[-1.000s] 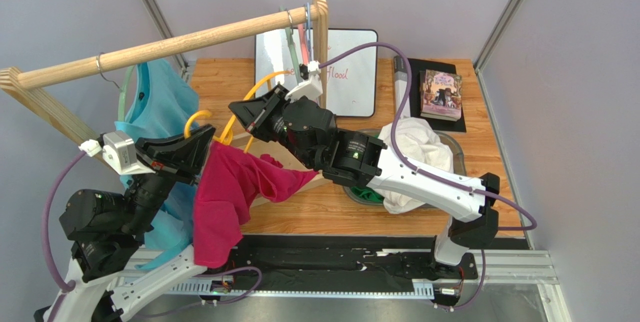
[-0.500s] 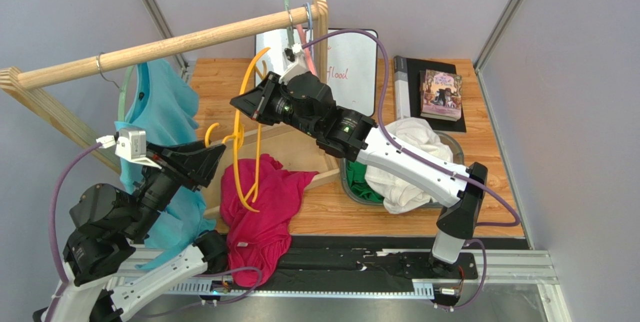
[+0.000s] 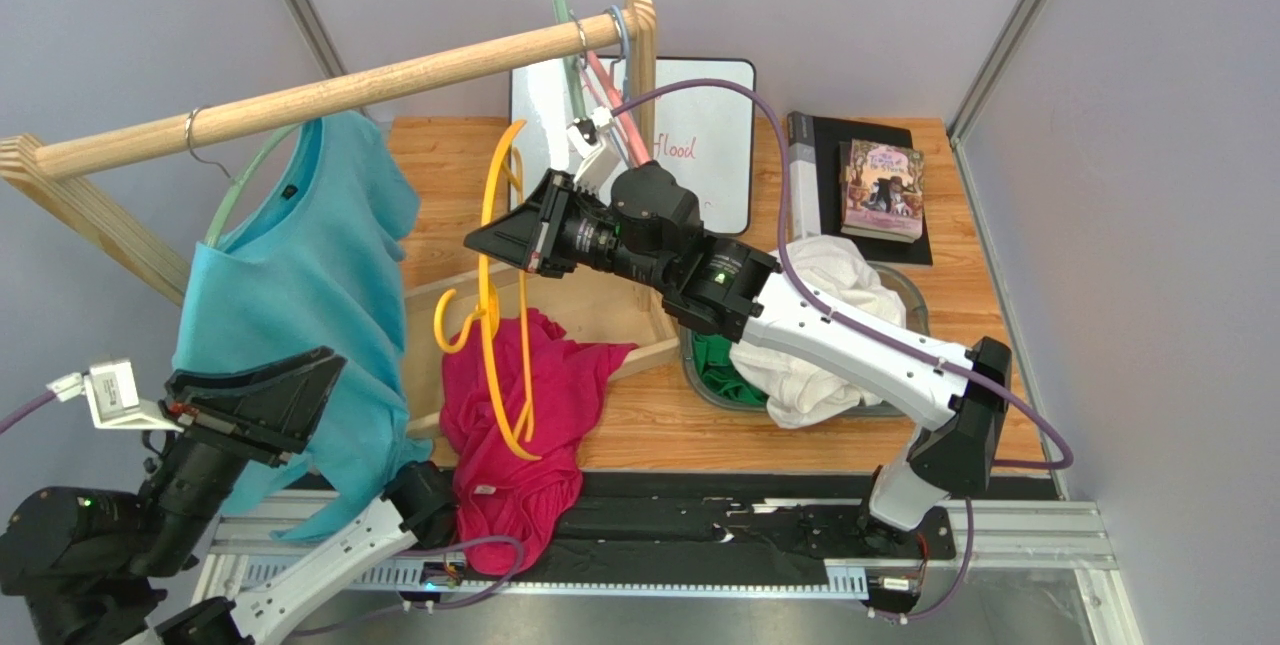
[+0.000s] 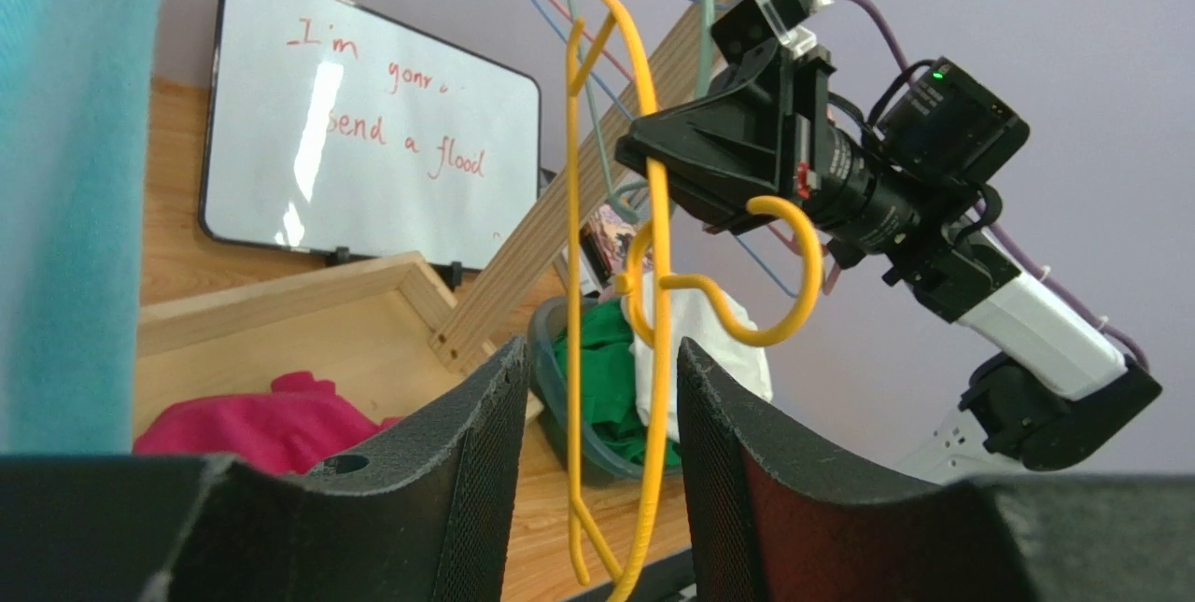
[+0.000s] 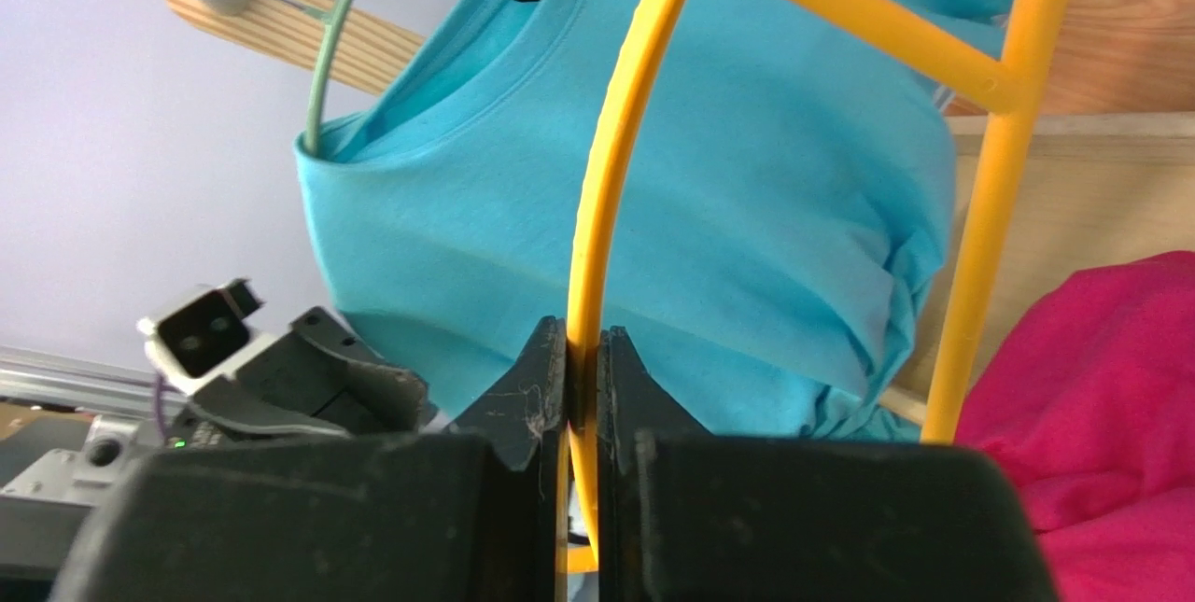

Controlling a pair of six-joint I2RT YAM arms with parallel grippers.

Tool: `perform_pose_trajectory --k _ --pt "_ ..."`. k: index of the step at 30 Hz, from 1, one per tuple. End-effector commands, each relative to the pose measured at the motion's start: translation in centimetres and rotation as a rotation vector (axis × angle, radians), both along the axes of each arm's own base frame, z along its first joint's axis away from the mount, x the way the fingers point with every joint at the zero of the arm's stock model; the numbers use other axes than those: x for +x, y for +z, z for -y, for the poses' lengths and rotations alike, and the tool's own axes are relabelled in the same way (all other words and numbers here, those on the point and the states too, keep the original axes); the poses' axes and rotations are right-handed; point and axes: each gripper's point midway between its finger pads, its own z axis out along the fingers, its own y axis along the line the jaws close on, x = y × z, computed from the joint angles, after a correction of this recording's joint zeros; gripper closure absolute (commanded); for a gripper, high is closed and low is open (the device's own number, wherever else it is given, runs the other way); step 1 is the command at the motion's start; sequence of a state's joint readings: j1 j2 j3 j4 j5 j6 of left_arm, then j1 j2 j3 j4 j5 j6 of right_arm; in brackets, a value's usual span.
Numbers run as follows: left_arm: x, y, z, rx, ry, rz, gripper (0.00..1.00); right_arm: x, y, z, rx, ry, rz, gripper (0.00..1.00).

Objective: Remove the t-shirt from the hanger
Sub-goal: Pass the hanger from the right arm to the left

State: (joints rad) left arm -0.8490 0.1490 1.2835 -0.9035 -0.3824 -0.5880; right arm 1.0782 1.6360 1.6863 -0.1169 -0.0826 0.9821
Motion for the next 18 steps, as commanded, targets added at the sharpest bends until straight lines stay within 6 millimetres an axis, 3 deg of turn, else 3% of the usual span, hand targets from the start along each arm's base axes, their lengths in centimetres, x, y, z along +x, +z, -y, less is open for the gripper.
perform_pose_trajectory --k 1,4,6,7,8,9,10,12,18 --pt "0.8 -4.4 1.3 0.103 -0.006 -0.183 0.52 -1.5 3.9 1.0 0.144 0.058 -0.035 1.0" --pt "0.4 -5.3 3.0 0.118 -0.086 -0.21 0.52 -1.7 4.3 1.1 0.165 0.066 -0.064 1.0" --pt "0.3 -6.2 4.4 0.139 -0.146 -0.213 0.48 -1.9 5.6 1.2 0.212 0.075 -0.061 1.0" --pt "-0.4 -5.6 5.8 0.127 -0.228 -0.185 0.43 -2.0 5.9 1.3 0.221 0.078 -0.062 1.0" --pt "-0.3 -6.4 7.3 0.153 -0.281 -0.185 0.41 -2.0 6.2 1.3 0.231 0.081 -0.065 1.0" --pt "-0.3 -5.5 8.8 0.137 -0.339 -0.15 0.41 -2.0 6.3 1.3 0.234 0.081 -0.063 1.0" --pt "-1.5 -5.4 10.3 0.141 -0.444 -0.136 0.4 -2.0 6.3 1.3 0.235 0.078 -0.065 1.0" --pt "-1.3 -5.5 12.4 0.153 -0.518 -0.142 0.4 -2.1 6.3 1.3 0.238 0.082 -0.073 1.0" --pt "-0.9 -5.8 14.2 0.16 -0.568 -0.154 0.4 -2.5 6.6 1.7 0.24 0.082 -0.07 1.0"
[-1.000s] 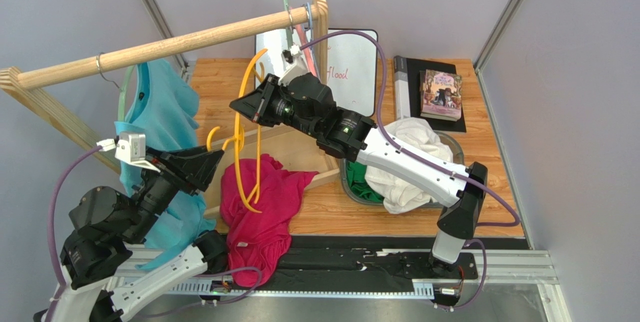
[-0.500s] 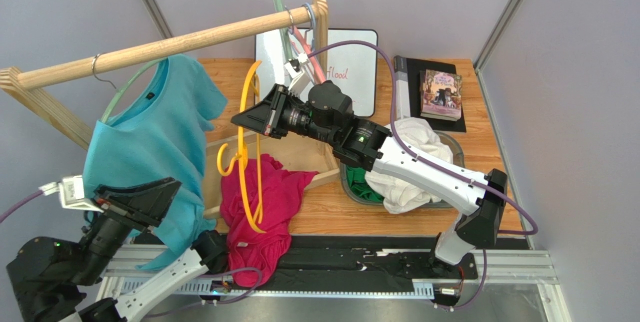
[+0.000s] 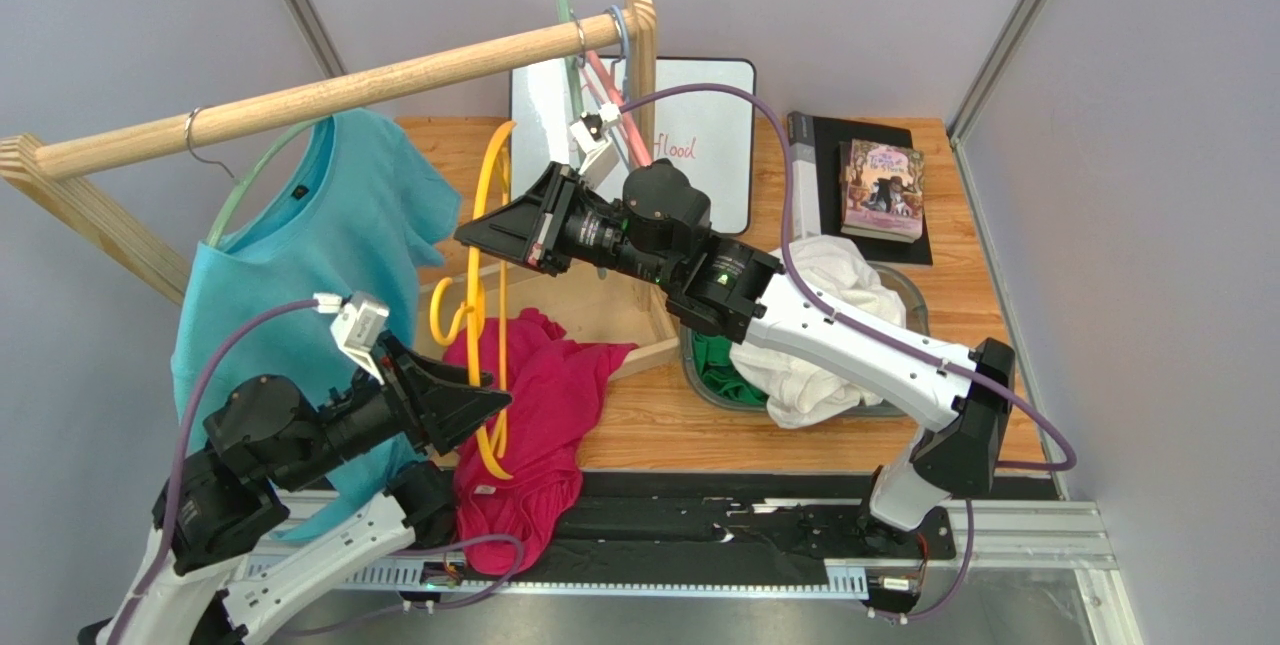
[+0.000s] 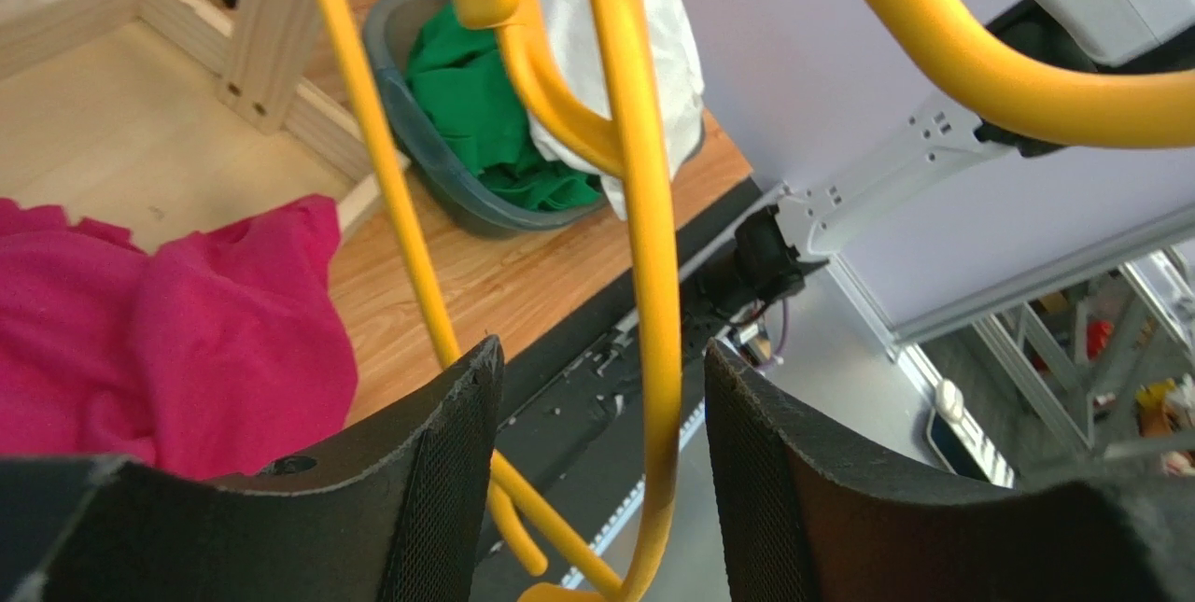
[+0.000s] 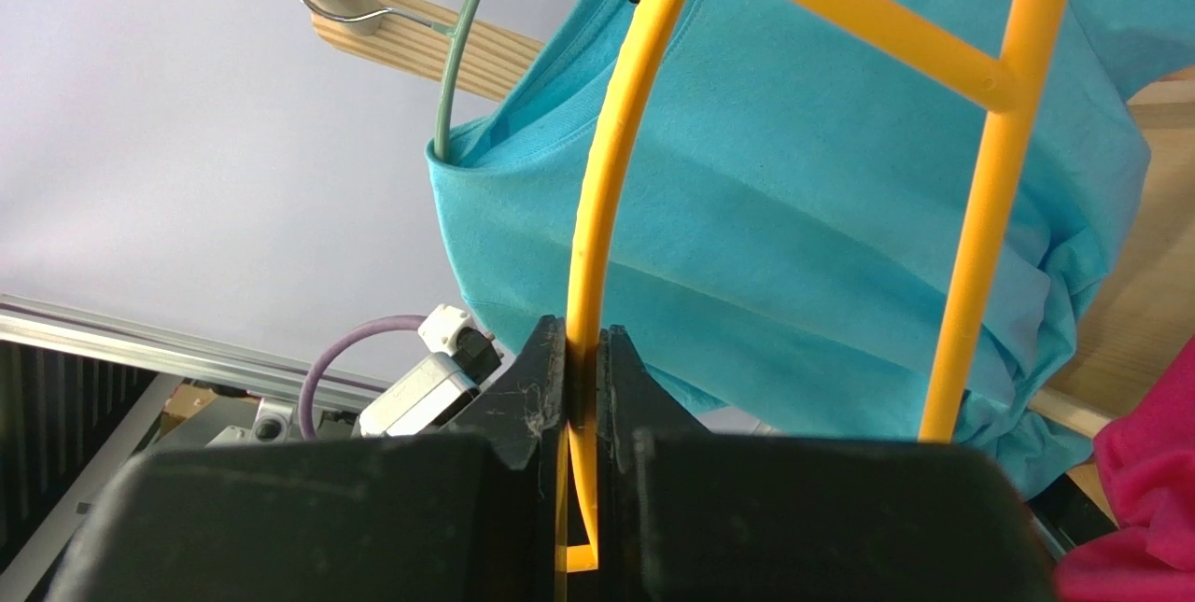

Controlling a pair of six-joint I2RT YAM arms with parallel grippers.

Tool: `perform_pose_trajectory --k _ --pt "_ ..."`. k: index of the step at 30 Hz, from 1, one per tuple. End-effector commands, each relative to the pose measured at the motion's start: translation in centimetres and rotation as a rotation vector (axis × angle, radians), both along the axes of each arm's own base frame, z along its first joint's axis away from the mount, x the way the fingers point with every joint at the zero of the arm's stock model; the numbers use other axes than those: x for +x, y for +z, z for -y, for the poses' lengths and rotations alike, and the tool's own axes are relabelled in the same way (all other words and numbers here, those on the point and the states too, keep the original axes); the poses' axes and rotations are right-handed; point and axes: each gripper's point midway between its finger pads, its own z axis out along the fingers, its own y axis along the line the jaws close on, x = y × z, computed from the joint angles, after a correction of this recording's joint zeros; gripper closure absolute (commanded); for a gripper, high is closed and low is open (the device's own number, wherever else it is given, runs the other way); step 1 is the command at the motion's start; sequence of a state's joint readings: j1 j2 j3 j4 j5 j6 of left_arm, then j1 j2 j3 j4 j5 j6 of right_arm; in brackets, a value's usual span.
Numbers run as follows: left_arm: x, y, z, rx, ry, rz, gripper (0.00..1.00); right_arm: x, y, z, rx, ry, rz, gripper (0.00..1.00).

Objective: Remove the t-shirt from the hanger
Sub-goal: Pass the hanger from the right arm to the left, then hang the hanger back to the clothesline with the left arm

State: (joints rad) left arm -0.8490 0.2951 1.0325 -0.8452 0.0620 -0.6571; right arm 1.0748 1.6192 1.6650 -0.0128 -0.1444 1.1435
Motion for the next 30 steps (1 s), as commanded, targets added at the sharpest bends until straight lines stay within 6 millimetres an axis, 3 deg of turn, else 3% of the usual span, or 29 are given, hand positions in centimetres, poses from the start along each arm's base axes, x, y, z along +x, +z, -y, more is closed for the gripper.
perform_pose_trajectory --k 1,3,6,7,8,9,10,11,12,14,16,17,20,21,26,27,28,29,30 --pt "-1.3 2.4 2.0 -0.087 -0.134 0.055 0.42 -1.2 3.9 1.8 0.097 0.009 0.033 1.0" --pt "-1.3 2.5 2.4 -0.092 -0.146 0.048 0.46 -1.3 3.9 1.9 0.096 0.008 0.035 1.0" --pt "-0.7 2.2 2.5 -0.077 -0.118 0.017 0.72 -1.7 4.0 2.0 0.098 0.021 0.048 1.0" --pt "-0.6 2.6 2.3 -0.078 -0.104 0.015 0.89 -1.8 3.9 2.0 0.09 0.019 0.062 1.0" --pt "-0.4 2.8 2.1 -0.074 -0.089 0.008 0.97 -1.9 3.6 2.1 0.078 0.02 0.063 0.98" --pt "0.2 2.3 1.9 -0.048 -0.054 -0.015 1.0 -1.9 3.3 2.2 0.066 0.016 0.062 0.91" --pt "0.2 3.2 1.5 -0.057 -0.035 -0.012 1.0 -1.8 3.2 2.4 0.054 0.003 0.075 0.86" --pt "0.5 3.4 1.3 -0.055 -0.013 -0.018 1.0 -1.7 1.7 2.4 -0.001 -0.003 0.059 0.8" --pt "1.3 3.1 0.9 -0.036 0.037 -0.039 1.0 -1.8 1.7 2.9 -0.012 -0.019 0.07 0.69" --pt "1.4 4.2 0.4 -0.052 0.07 -0.058 1.0 -2.1 0.6 3.3 -0.068 -0.03 0.097 0.6" --pt "2.5 5.3 -0.1 -0.06 0.144 -0.072 1.0 -2.5 0.8 4.0 -0.096 -0.05 0.128 0.48" --pt "2.9 5.5 -0.3 -0.058 0.165 -0.076 1.0 -3.3 0.1 4.2 -0.145 -0.042 0.165 0.4" --pt "4.0 7.1 -0.4 -0.059 0.22 -0.073 1.0 -5.0 0.1 5.4 -0.205 -0.041 0.262 0.28" --pt "4.9 7.1 -0.1 -0.037 0.245 -0.084 1.0 -4.8 0.1 6.0 -0.223 -0.081 0.285 0.26" --pt "6.7 9.6 0.4 -0.043 0.308 -0.085 1.0 -7.5 1.1 9.7 -0.255 -0.106 0.437 0.13" --pt "7.8 9.4 0.9 -0.02 0.337 -0.102 1.0 -7.8 1.2 10.2 -0.256 -0.102 0.472 0.12" --pt "8.0 10.5 0.9 -0.035 0.348 -0.098 1.0 -8.2 0.5 10.4 -0.262 -0.087 0.486 0.11" --pt "8.8 10.2 1.6 -0.005 0.358 -0.116 1.0 -8.8 1.5 11.7 -0.233 -0.082 0.503 0.11" --pt "9.1 11.3 1.6 -0.022 0.372 -0.107 1.0 -9.4 1.4 12.1 -0.232 -0.056 0.534 0.11"
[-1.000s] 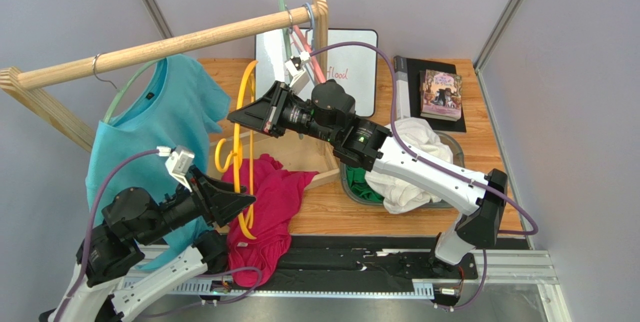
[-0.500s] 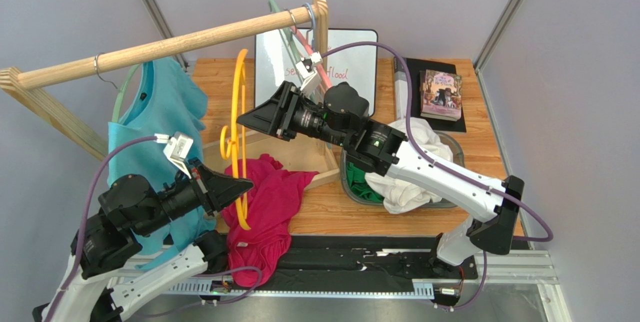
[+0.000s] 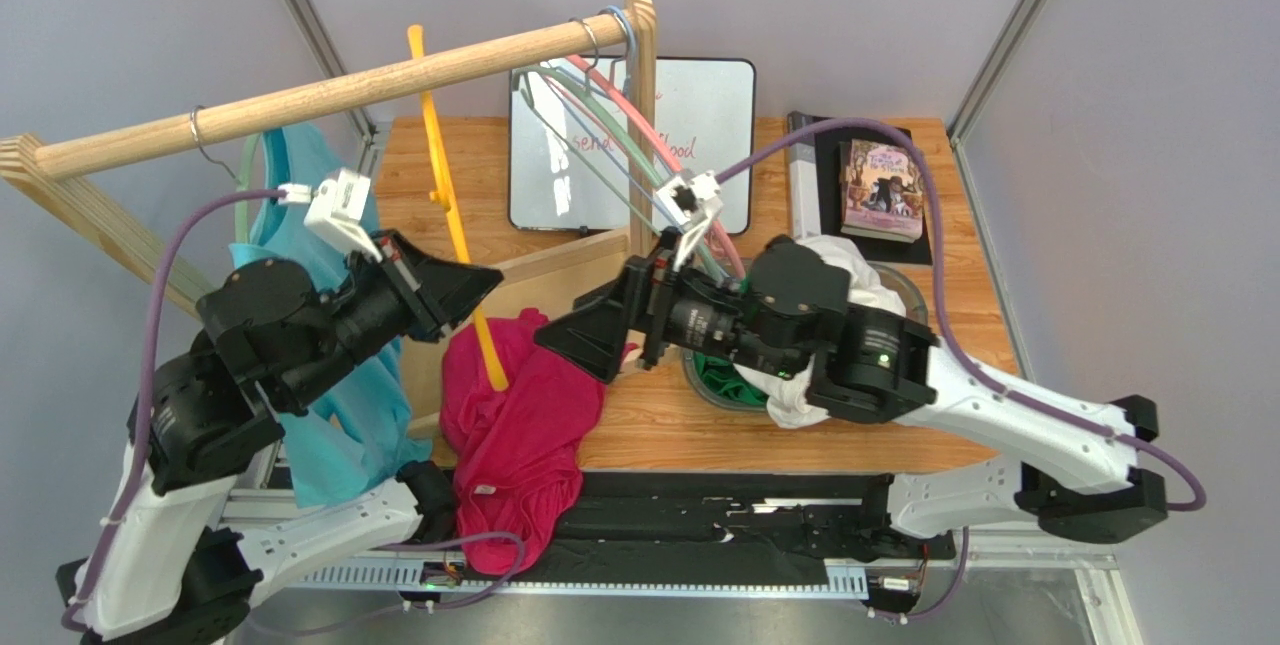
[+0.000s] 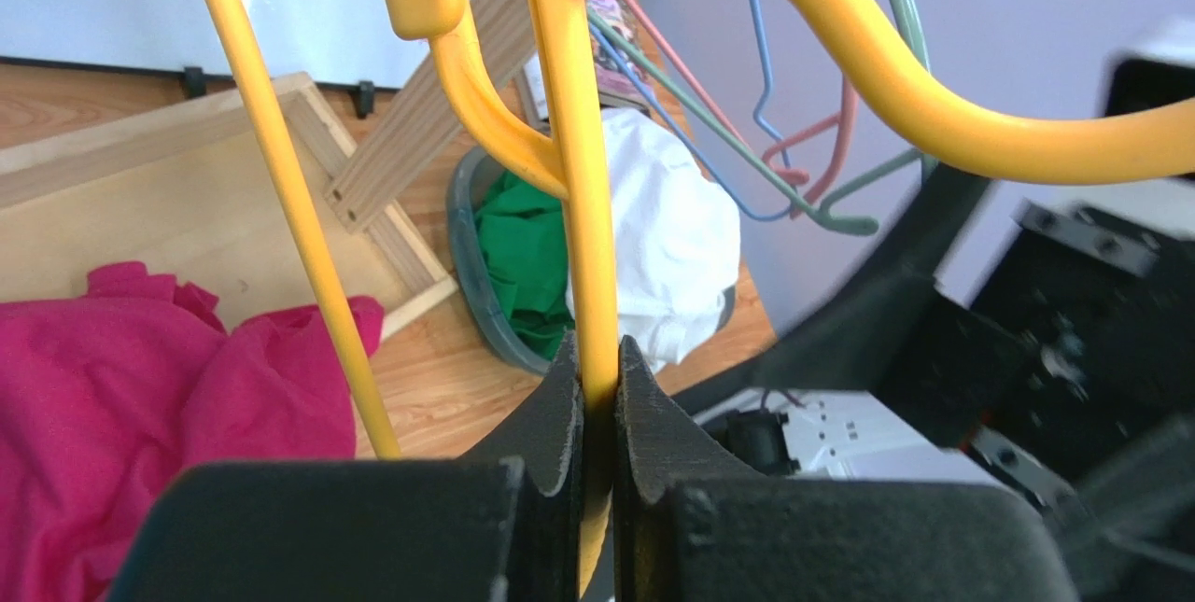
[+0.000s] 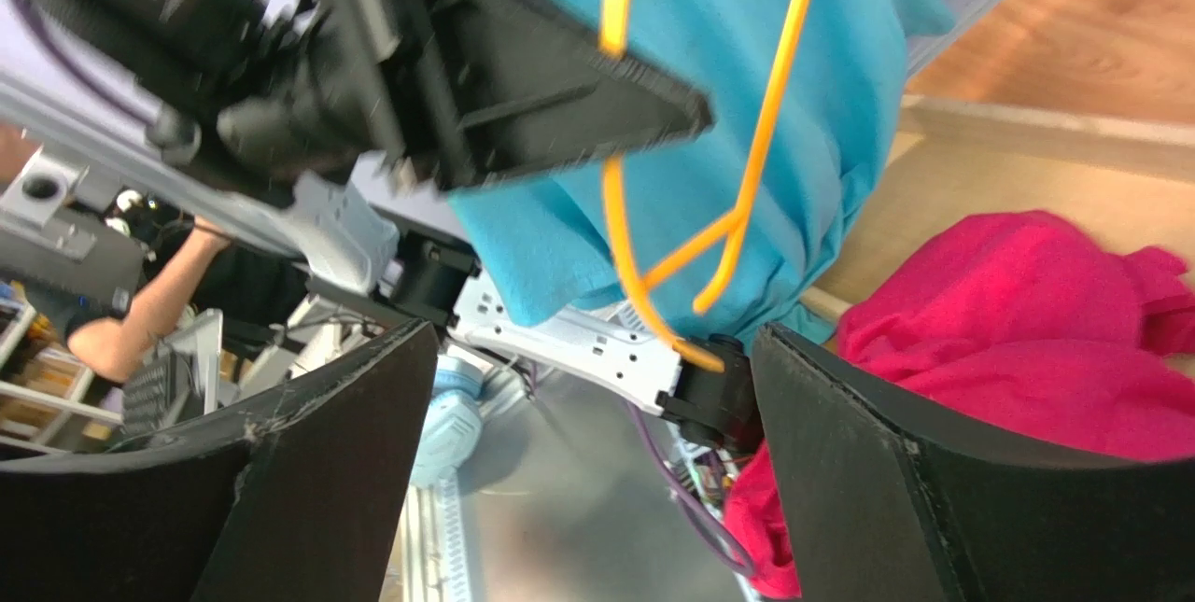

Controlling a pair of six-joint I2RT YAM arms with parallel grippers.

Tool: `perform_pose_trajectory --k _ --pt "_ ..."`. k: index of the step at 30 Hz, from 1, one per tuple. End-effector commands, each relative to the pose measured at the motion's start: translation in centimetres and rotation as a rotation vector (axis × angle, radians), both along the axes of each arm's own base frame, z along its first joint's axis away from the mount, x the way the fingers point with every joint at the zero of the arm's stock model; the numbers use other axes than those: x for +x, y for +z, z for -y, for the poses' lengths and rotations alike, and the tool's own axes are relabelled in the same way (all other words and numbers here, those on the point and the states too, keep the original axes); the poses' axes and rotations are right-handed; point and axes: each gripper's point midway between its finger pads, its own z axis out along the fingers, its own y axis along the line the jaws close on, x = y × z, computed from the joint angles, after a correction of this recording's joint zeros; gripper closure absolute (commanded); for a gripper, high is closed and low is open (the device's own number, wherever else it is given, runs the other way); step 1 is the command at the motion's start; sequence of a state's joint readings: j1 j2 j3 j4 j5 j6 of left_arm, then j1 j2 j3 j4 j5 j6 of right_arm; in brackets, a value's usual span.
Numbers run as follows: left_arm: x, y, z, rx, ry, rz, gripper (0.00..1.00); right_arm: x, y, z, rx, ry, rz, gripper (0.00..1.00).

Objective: Remove the t-shirt from the hanger
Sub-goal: Hang the hanger back to the clothesline with the left arm

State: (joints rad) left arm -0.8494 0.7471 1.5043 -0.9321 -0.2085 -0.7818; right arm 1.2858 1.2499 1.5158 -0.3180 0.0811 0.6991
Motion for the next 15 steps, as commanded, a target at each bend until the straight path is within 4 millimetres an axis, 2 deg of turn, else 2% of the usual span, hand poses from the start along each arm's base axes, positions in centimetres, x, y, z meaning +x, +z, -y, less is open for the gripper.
perform_pose_trajectory --k 1,2,4,7,8,9,11,13,14,15 --pt "2.7 2.3 0.6 -0.002 0.096 -0.009 1.0 -1.2 1.2 3.6 -0.004 0.011 0.174 0.11" --pt "3.4 2.3 1.3 0.008 0.103 -0.019 1.0 -1.9 1.1 4.6 0.001 0.024 0.188 0.11" --pt "4.1 3.8 1.7 -0.018 0.116 0.006 1.0 -3.0 0.7 5.8 -0.012 0.049 0.225 0.11" --pt "5.5 4.8 2.2 -0.03 0.143 0.018 1.0 -3.5 -1.4 7.7 -0.044 0.033 0.232 0.11" --pt "6.4 4.5 2.8 -0.014 0.151 0.004 1.0 -3.4 -3.0 8.0 -0.072 0.026 0.225 0.11" --pt "6.8 4.7 2.9 -0.025 0.159 -0.004 1.0 -3.4 -3.1 9.1 -0.059 0.01 0.229 0.11" --pt "8.1 4.6 3.2 -0.036 0.176 -0.021 1.0 -3.8 -3.8 9.8 -0.058 0.021 0.234 0.11" --pt "8.8 4.1 3.6 -0.059 0.187 -0.037 1.0 -4.4 -5.0 10.8 -0.062 0.033 0.236 0.12" --pt "9.0 5.0 4.0 -0.095 0.171 -0.008 1.0 -4.5 -5.5 11.0 -0.067 0.039 0.235 0.12" --pt "9.3 4.9 4.1 -0.106 0.173 -0.011 1.0 -4.7 -6.6 11.1 -0.083 0.047 0.233 0.12"
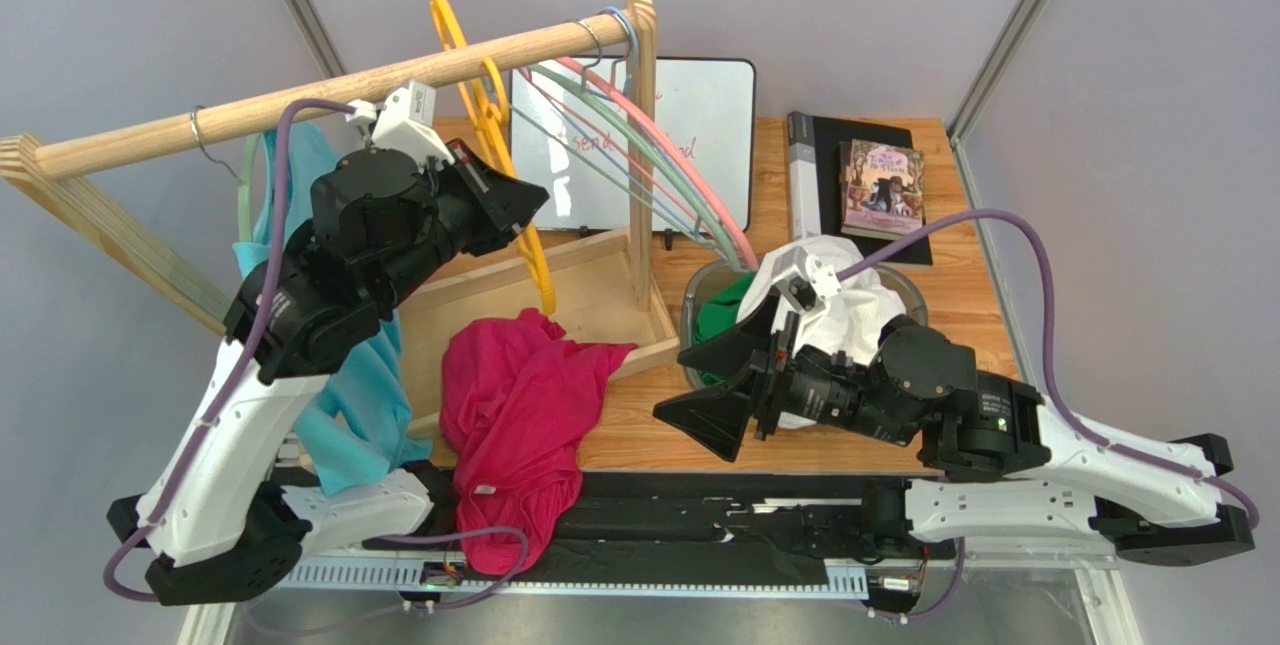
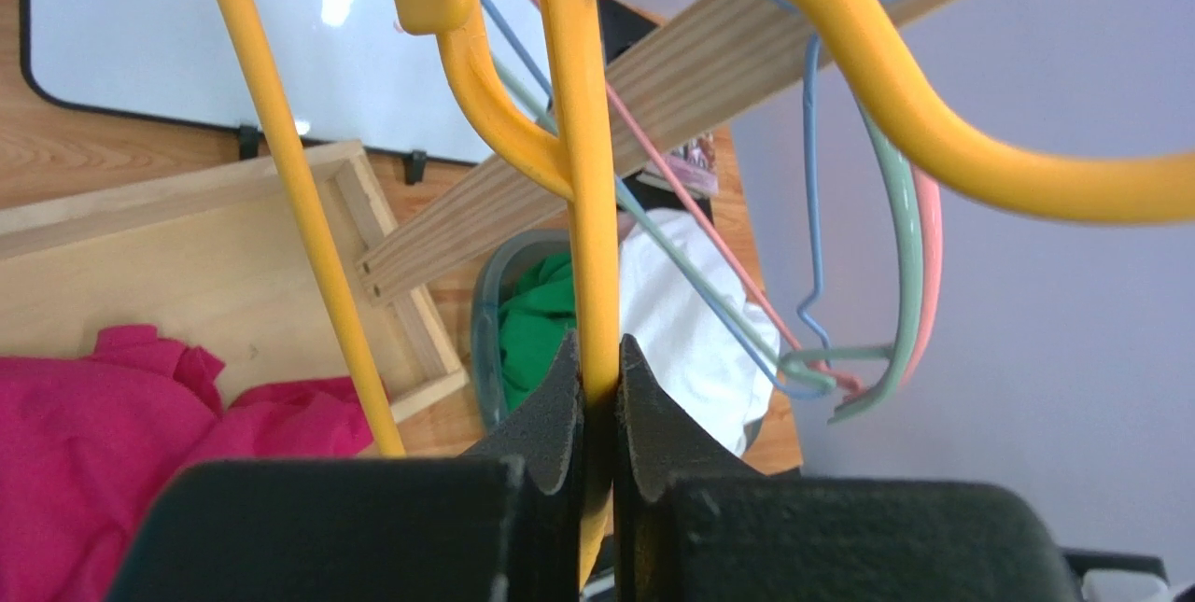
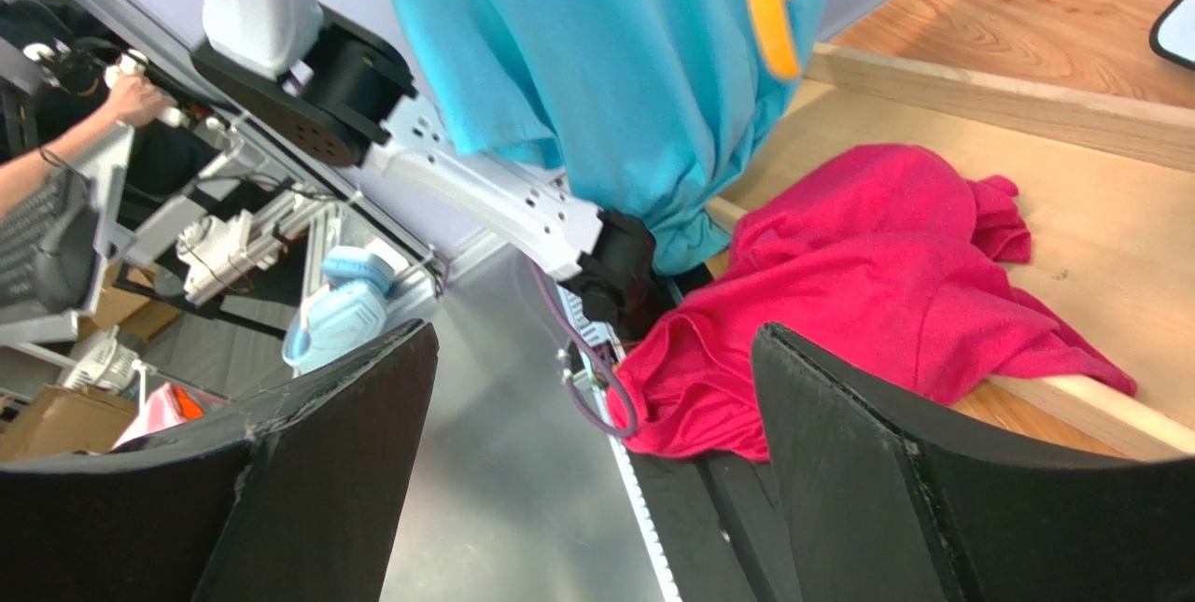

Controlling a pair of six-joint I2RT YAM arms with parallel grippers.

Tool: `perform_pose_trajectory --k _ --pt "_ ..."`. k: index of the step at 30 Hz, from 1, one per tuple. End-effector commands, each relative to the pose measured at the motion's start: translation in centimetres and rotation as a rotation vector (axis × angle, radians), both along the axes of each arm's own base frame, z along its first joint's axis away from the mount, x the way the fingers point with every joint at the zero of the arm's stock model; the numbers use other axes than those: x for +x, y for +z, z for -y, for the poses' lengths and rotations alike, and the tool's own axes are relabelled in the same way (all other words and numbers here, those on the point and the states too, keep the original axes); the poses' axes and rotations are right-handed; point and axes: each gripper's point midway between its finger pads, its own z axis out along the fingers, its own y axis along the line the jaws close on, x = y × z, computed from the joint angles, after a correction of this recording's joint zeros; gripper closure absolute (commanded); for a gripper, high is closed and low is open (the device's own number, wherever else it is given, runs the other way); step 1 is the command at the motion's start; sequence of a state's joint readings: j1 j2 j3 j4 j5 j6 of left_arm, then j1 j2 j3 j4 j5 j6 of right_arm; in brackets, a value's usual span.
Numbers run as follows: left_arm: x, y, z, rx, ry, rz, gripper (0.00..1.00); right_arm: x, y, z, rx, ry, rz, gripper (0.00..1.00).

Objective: Remove the t-shirt from the hanger
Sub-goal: Hang the hanger back to the clothesline with the left arm

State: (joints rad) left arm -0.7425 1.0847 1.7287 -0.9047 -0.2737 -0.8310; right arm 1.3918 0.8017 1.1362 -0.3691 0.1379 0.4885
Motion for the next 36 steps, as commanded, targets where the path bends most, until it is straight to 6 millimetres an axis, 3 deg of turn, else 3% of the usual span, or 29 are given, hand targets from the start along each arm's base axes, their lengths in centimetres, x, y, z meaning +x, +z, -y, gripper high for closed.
perform_pose_trajectory --k 1,10,21,24,26,28,31,32,36 --pt "0.9 3.2 0.7 -0.139 -0.001 0.078 1.0 -0.3 -2.1 1.4 -0.022 -0.002 0.031 0.12" --pt "2.2 4.9 0.1 -0.196 0.068 0.124 1.0 -0.1 -6.7 2.3 -0.07 -0.038 -0.021 0.12" --pt "4.0 0.1 1.2 -0.186 0.06 0.033 1.0 -0.4 -9.8 1.1 -0.133 -0.017 0.001 0.12" --pt "3.8 -0.2 1.1 -0.185 0.035 0.026 1.0 -0.3 -10.4 0.6 -0.139 -0.016 0.018 0.11" --pt "3.4 0.0 1.0 -0.172 0.016 0.055 0.9 0.1 -11.2 0.0 -0.162 -0.03 0.022 0.1" --pt "3.2 0.5 0.6 -0.17 0.022 0.077 0.89 0.5 -12.3 -0.6 -0.189 -0.048 0.019 0.1" --pt "3.7 1.2 0.0 -0.158 0.045 0.087 0.98 0.7 -12.2 -1.4 -0.183 -0.053 0.022 0.1" --pt "3.6 2.3 -0.1 -0.164 0.046 0.1 1.0 0.5 -12.1 -1.7 -0.179 -0.041 0.02 0.1" --pt "4.4 2.0 0.1 -0.147 0.046 0.068 1.0 0.2 -11.6 -2.3 -0.154 -0.022 0.017 0.1"
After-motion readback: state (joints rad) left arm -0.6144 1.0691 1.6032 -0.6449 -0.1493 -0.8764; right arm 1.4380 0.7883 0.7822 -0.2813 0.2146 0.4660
